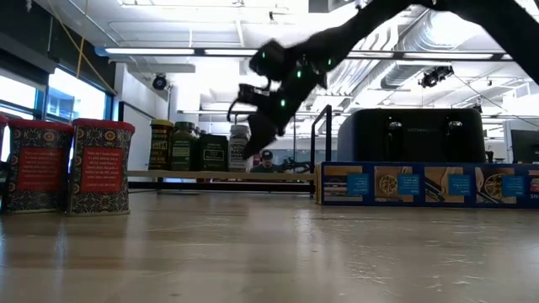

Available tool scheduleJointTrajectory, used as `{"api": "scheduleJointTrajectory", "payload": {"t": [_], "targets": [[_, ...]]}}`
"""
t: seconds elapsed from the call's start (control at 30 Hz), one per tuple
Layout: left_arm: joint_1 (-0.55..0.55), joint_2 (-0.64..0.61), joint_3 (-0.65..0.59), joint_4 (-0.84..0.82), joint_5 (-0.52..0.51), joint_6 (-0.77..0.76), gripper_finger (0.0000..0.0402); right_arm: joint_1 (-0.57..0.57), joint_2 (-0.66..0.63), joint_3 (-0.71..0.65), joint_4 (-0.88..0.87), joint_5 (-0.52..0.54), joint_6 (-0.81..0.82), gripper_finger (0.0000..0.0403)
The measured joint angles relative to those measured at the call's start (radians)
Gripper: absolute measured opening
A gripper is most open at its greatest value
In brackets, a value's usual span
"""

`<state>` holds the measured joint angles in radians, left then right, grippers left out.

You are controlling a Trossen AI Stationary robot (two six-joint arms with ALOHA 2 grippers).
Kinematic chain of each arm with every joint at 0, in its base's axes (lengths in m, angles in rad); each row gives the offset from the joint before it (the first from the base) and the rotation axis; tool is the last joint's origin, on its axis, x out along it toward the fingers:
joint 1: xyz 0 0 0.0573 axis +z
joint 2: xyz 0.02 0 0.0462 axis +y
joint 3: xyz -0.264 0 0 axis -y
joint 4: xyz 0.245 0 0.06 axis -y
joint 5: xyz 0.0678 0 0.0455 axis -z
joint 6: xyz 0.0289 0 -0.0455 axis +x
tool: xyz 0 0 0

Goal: Shelf spices
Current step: Put the right red seasoning container on the shelf

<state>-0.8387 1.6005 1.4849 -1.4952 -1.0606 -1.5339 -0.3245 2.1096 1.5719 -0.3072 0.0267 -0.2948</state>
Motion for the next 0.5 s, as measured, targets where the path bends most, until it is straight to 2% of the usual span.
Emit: {"api": "scheduleJointTrajectory", "payload": {"t": [0.27, 0.5], "targets": [[-0.009, 0.031, 0.000, 0.029, 0.006, -0.006, 0.0268, 0.197, -0.131, 0.000, -0.018, 0.067, -0.150, 0.0000], [-0.030, 0.093, 0.000, 0.027, 0.000, -0.093, 0.0268, 0.384, -0.205, 0.001, 0.007, 0.071, -0.204, 0.0000]]}}
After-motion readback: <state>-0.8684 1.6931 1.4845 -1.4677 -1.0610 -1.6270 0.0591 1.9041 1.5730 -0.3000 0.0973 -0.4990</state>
